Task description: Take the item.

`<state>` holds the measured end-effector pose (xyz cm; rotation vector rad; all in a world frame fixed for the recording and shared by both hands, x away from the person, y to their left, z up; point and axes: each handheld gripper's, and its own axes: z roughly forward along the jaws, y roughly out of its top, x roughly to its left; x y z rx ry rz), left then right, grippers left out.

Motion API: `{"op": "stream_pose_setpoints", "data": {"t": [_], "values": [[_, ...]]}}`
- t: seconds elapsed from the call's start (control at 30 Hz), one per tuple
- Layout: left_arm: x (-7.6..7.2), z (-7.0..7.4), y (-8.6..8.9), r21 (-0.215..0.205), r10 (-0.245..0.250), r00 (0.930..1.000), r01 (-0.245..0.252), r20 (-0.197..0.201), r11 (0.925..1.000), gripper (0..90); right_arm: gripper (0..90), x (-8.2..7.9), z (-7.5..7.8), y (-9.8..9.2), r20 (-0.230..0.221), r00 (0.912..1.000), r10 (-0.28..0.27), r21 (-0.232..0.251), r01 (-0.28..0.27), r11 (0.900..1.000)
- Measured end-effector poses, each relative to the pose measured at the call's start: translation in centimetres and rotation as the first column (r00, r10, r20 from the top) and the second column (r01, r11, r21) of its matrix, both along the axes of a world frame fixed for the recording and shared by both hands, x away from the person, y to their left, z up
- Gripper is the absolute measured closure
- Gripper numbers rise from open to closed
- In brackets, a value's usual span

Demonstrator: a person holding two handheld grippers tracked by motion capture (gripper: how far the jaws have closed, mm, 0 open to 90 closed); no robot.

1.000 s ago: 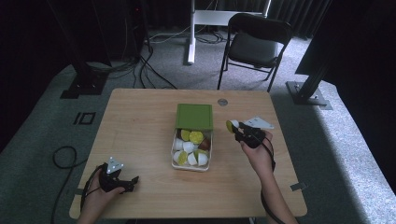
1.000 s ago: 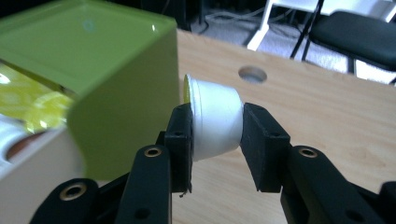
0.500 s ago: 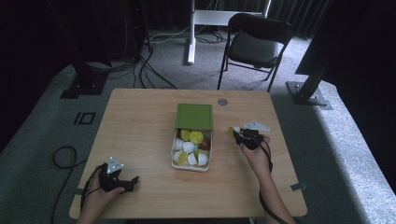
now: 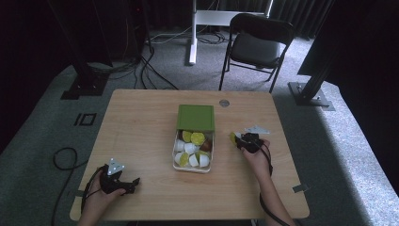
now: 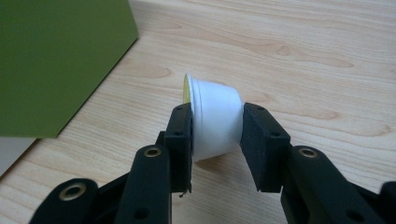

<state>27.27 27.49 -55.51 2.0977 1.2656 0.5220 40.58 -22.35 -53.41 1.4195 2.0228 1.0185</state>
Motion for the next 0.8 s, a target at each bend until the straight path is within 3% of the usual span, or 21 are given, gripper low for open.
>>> {"op": "stream_pose_setpoints", "data": {"t": [0.17,0.33,0.67,0.8], "values": [[0.0,0.0,0.0,0.000,0.000,1.0000,0.000,0.000,1.0000,2.1,63.3,0.2,0.0,-0.2,0.000,1.0000,-0.009,-0.002,0.009,1.000],[0.0,0.0,0.0,0.000,0.000,1.0000,0.000,0.000,1.0000,2.1,51.6,0.2,0.0,-0.4,-0.007,0.9998,-0.017,0.015,0.018,1.000],[0.0,0.0,0.0,0.000,0.000,1.0000,0.000,0.000,1.0000,2.1,36.6,-0.8,0.8,-1.1,0.006,0.9997,0.022,0.014,-0.022,1.000],[0.0,0.0,0.0,0.000,0.000,1.0000,0.000,0.000,1.0000,2.1,30.4,-1.5,0.8,-1.5,0.032,0.9979,0.056,0.015,-0.056,0.998]]}}
